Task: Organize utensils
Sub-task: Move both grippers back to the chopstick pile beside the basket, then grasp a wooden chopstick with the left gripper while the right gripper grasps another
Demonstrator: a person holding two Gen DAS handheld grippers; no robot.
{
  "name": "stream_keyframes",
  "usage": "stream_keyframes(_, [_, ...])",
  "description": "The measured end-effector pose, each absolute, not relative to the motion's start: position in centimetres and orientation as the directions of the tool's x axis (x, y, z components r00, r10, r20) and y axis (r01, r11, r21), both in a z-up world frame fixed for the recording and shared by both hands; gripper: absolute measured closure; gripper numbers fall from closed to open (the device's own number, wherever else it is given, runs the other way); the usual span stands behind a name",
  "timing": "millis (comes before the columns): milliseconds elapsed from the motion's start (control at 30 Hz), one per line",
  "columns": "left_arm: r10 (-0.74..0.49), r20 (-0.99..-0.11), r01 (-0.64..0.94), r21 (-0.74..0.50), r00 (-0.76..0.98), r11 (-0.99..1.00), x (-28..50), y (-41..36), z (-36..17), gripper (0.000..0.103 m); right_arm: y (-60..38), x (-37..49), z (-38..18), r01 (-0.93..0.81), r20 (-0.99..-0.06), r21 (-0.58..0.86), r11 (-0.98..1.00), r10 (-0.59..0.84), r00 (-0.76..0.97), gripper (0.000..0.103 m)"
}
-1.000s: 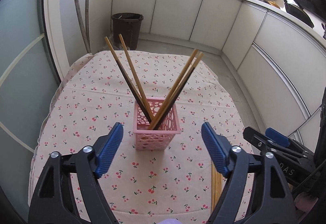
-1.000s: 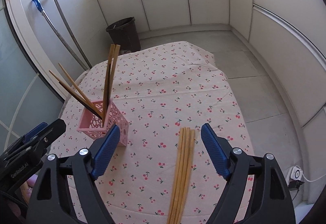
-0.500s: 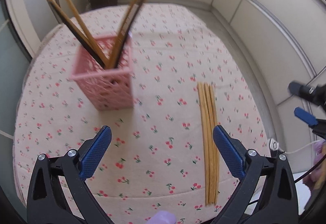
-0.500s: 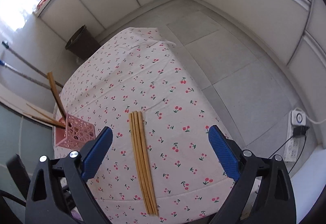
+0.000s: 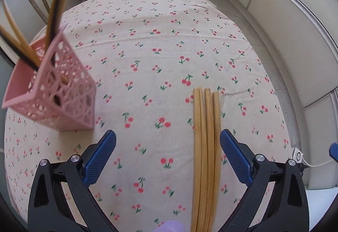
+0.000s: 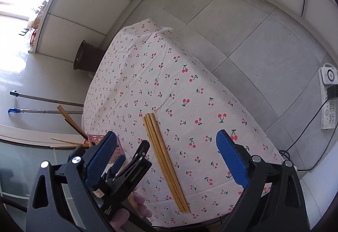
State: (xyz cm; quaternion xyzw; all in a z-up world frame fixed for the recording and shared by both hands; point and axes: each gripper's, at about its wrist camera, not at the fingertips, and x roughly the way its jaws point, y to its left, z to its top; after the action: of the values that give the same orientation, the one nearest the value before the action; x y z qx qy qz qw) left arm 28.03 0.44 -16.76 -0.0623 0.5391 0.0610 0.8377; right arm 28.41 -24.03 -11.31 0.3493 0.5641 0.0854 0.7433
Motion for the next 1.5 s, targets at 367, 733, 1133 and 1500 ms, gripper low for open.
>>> stream_keyframes(367, [0.028, -0.921, -0.207, -0.058, 0.387, 0.977, 31.3, 0.9, -16.9, 0.027, -25.5, 29.1, -11.7, 0.297, -0.76, 0.645, 0.704, 0.55, 0.347, 0.011])
stream_keyframes(733, [0.009, -0.946, -0.233, -0.071, 0.325, 0.97, 31.8, 1.5, -18.2, 0.033, -25.8, 29.5, -11.9, 0.298, -0.764, 0.641, 0.708, 0.549, 0.338, 0.011])
stream_keyframes(1133, [0.026, -0.947, -0.252, -0.059, 0.321, 0.966, 32.2, 1.7, -18.1, 0.034, -25.6, 29.6, -12.0, 0.295, -0.768, 0.636, 0.713, 0.549, 0.329, 0.011])
stream_keyframes(1500, [0.065, -0.95, -0.252, -0.015, 0.306, 0.968, 32.3, 1.5, -18.5, 0.036, -25.4, 29.7, -12.2, 0.291, -0.774, 0.629, 0.721, 0.547, 0.318, 0.011])
